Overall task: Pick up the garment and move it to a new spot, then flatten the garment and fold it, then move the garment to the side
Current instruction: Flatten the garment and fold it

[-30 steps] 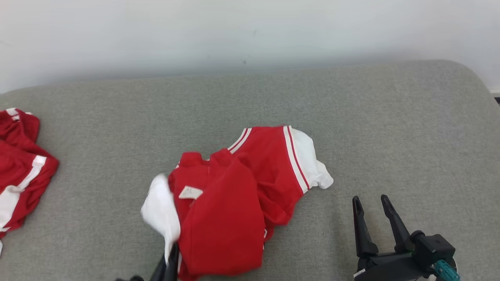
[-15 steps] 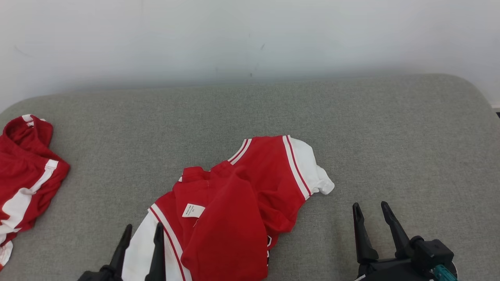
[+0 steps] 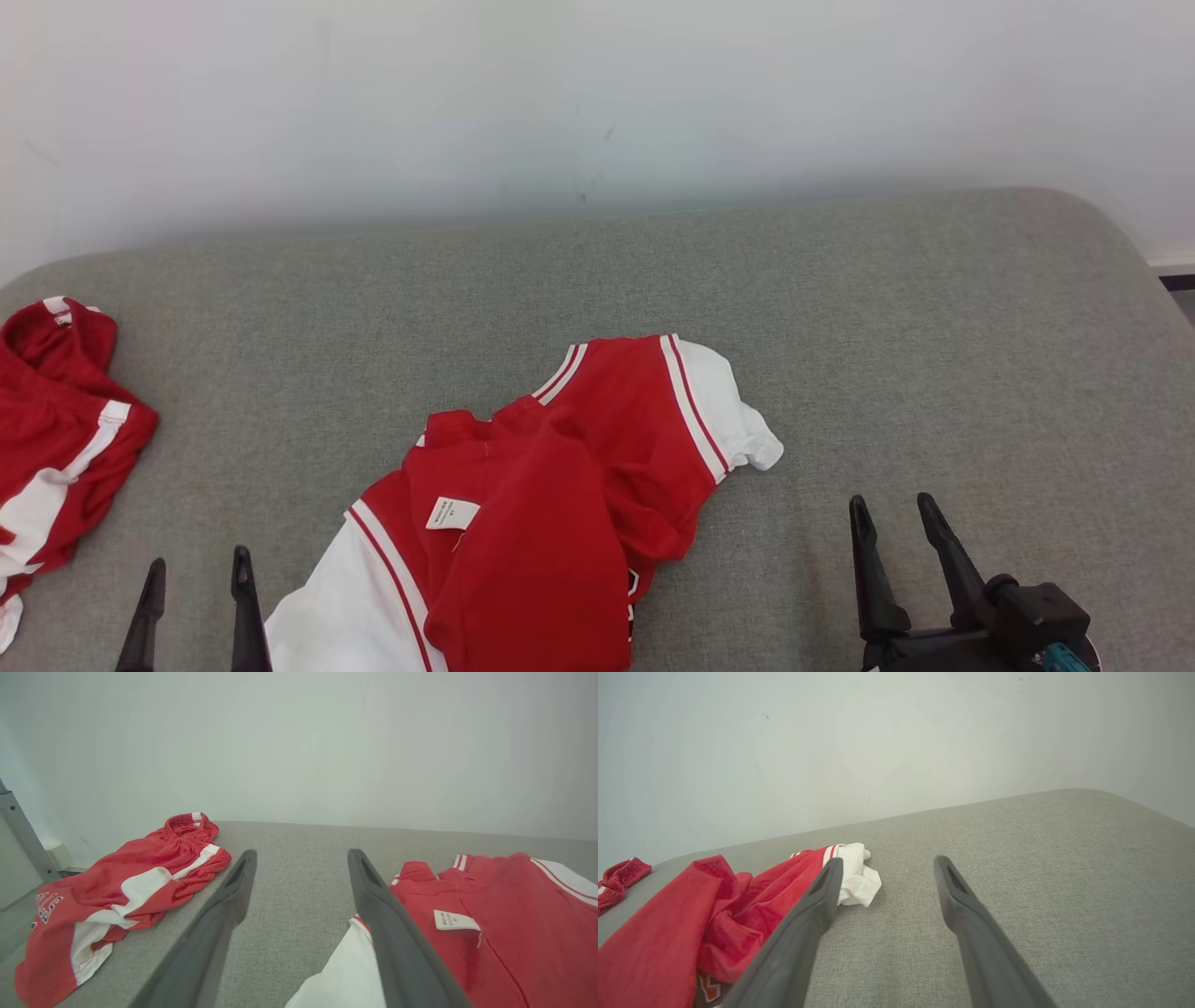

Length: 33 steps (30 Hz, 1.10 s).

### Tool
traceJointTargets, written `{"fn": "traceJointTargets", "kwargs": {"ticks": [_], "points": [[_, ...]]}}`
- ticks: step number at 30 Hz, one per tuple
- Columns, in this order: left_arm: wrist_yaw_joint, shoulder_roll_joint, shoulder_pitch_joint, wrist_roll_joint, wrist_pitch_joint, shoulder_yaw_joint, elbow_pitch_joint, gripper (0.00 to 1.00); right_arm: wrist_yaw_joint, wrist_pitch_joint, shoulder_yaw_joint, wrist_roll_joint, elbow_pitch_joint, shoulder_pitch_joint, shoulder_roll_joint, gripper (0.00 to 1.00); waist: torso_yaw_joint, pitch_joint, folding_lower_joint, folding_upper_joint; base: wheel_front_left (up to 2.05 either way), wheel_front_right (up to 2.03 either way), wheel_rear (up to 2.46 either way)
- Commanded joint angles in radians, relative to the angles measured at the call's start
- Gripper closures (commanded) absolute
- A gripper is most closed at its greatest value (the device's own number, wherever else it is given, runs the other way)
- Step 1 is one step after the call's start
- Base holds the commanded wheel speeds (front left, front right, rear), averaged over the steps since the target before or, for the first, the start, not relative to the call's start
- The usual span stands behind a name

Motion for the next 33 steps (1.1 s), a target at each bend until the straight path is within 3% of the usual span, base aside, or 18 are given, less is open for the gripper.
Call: {"fn": "traceJointTargets", "kwargs": {"ticks": [1,8,15,22,33], "points": [[-0.003,-0.006,0.018,0.03,-0.003,0.006,0.004,0.0,-0.002,-0.001,0.0,0.001,0.0,0.008,0.002,0.0,0.004,0.005,0.0001,0.0,0.0,0.0,0.0],[-0.025,-0.045,0.027,0.05,-0.003,0.033,0.009,0.0,-0.002,-0.001,0.042,0.004,0.012,-0.011,0.002,0.0,0.028,0.009,0.0001,0.0,0.0,0.0,0.0],[-0.043,-0.067,-0.002,0.061,-0.003,0.021,0.02,0.0,-0.002,-0.001,0.17,-0.028,0.063,-0.118,0.002,0.0,0.068,0.014,0.0001,0.0,0.0,0.0,0.0],[-0.061,-0.075,-0.028,0.058,-0.003,0.0,0.039,0.0,-0.002,0.002,0.319,-0.014,0.269,-0.298,0.001,0.0,0.133,0.024,0.0001,0.0,0.0,0.0,0.0],[-0.066,-0.079,-0.048,0.039,-0.004,-0.006,0.065,0.0,-0.002,0.029,0.42,0.076,0.581,-0.479,0.001,0.0,0.227,0.04,0.0001,0.0,0.0,0.0,0.0]]}}
